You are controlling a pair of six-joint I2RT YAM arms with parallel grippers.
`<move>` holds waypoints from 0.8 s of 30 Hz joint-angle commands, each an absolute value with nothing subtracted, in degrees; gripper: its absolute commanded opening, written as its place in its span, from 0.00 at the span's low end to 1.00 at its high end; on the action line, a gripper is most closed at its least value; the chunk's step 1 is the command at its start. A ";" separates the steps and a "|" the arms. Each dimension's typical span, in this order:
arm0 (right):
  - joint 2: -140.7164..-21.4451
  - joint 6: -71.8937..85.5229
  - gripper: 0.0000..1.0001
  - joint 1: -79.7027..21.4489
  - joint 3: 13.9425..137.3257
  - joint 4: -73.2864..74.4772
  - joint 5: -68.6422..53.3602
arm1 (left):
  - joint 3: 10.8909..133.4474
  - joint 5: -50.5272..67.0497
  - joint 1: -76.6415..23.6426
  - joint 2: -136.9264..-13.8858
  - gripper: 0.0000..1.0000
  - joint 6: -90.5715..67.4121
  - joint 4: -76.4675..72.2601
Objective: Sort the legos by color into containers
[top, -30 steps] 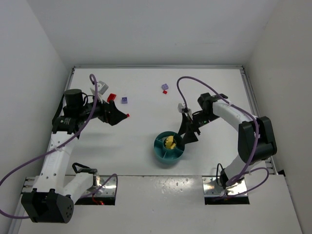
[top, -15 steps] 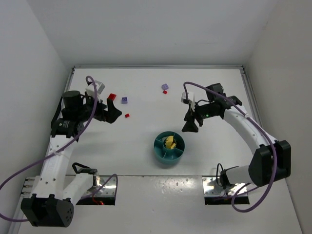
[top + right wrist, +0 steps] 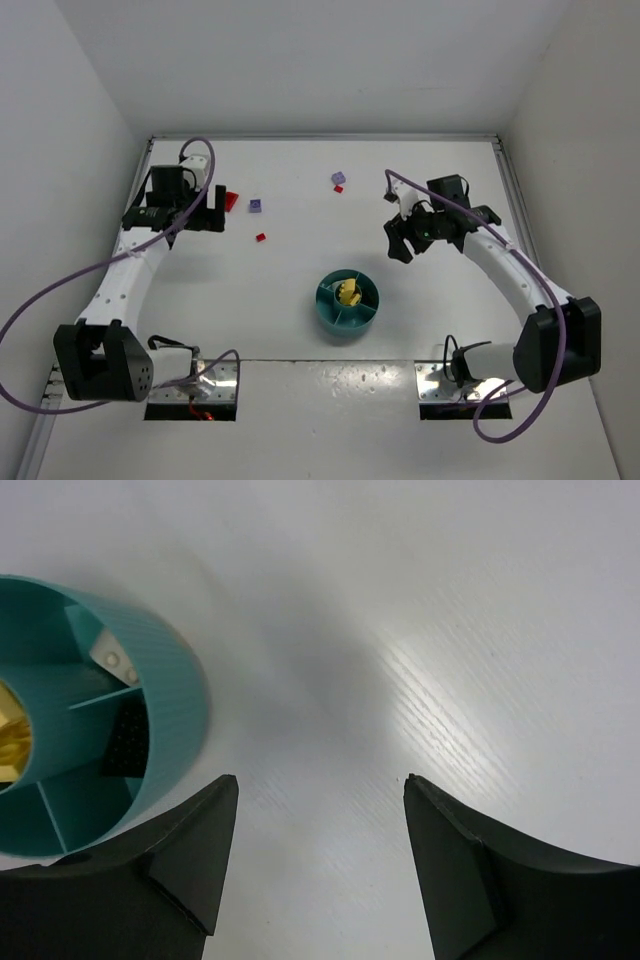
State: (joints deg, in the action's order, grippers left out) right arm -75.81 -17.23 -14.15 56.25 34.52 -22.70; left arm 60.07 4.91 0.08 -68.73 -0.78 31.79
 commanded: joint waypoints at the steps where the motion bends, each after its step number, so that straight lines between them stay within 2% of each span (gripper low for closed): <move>1: -75.59 -12.93 0.68 -13.71 55.11 31.46 -18.64 | 63.45 -0.79 0.79 -70.48 1.00 0.35 31.47; 6: -76.29 -11.78 0.68 -13.71 54.49 30.23 -17.23 | 66.25 -4.30 0.27 -76.54 1.00 1.58 28.56; 10: -76.90 -11.25 0.68 -13.18 54.49 29.71 -16.61 | 71.27 -3.96 -0.35 -88.58 0.83 2.81 27.96; 13: -77.95 -10.72 0.68 -13.18 54.49 29.18 -16.08 | 73.64 -3.96 -1.05 -95.33 0.74 3.86 25.85; 24: -82.17 -9.14 0.68 -13.18 56.24 28.12 -16.08 | 80.59 -3.95 -1.05 -109.50 0.73 4.39 21.53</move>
